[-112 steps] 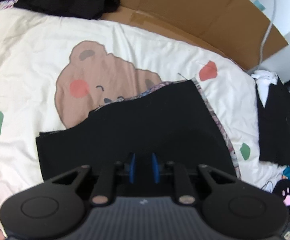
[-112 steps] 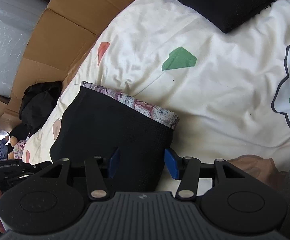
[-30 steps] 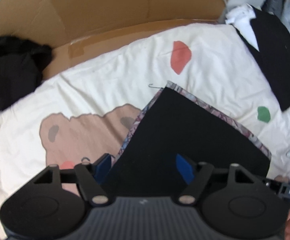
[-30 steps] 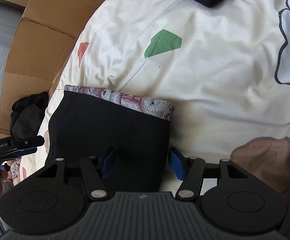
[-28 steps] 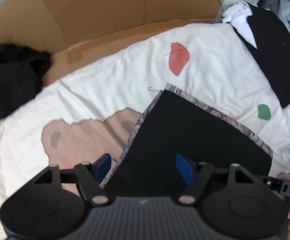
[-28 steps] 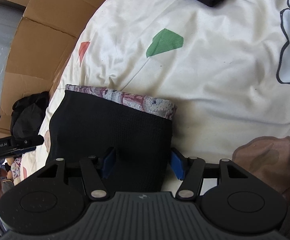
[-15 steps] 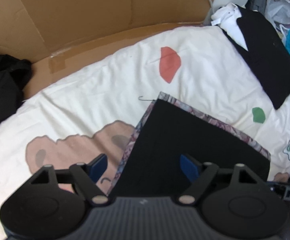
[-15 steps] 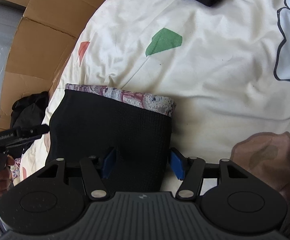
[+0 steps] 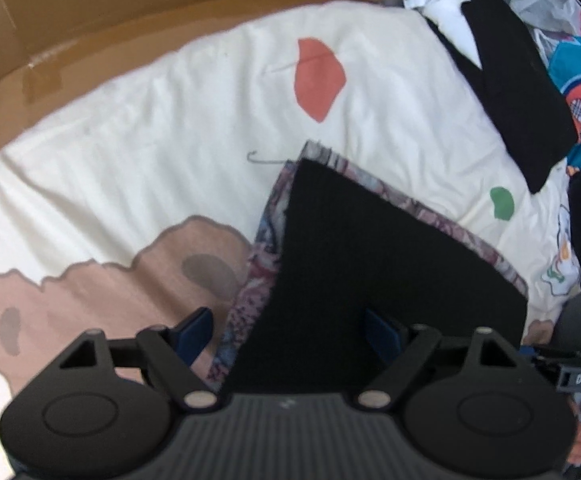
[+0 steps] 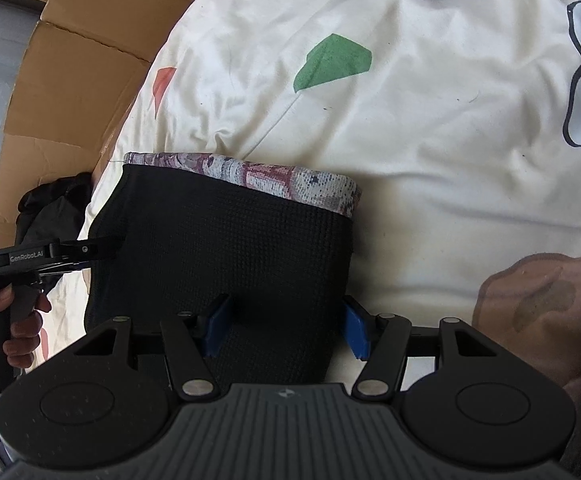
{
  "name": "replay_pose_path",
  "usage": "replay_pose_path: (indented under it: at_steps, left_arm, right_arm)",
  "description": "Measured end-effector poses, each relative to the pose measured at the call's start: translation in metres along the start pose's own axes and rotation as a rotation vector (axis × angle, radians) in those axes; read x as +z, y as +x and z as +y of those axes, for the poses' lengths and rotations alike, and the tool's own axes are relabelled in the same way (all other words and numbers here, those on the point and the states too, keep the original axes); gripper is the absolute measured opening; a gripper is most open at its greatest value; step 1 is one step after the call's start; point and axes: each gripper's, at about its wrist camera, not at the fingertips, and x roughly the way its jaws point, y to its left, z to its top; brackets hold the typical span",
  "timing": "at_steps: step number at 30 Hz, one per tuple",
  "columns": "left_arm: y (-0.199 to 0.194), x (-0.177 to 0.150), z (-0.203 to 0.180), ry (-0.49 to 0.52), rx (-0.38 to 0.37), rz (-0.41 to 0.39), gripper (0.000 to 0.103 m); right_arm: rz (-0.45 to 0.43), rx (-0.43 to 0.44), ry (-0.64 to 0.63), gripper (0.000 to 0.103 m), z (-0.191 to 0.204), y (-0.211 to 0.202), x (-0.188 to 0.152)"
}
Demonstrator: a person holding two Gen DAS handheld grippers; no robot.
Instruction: Fold clothes
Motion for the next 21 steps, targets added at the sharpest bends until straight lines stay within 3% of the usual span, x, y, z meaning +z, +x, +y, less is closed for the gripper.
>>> replay_pose_path:
  at_steps: [9, 11, 15, 18, 21]
  left_arm:
    - [0.013, 0.006, -0.003, 0.096, -0.017, 0.0, 0.094]
    - [0.012, 0.006, -0.004, 0.099, -0.012, -0.002, 0.089]
    - [0.005, 0.005, -0.008, 0.103, -0.041, 0.001, 0.056]
    - [0.0, 0.007, -0.014, 0.126, -0.043, 0.02, 0.049]
    - [-0.004, 0.009, -0.016, 0.13, -0.036, 0.031, 0.049]
  right_arm:
    - [-0.042, -0.026, -0.033, 0.062, 0.008, 0.004, -0.001]
    - [-0.052, -0.034, -0.039, 0.062, 0.01, 0.004, -0.002]
    - [-0.056, -0.035, -0.05, 0.053, 0.014, 0.004, -0.002]
    - [-0.046, -0.028, -0.064, 0.046, 0.015, -0.002, -0.001]
    - [-0.048, -0.026, -0.063, 0.046, 0.014, -0.006, -0.002]
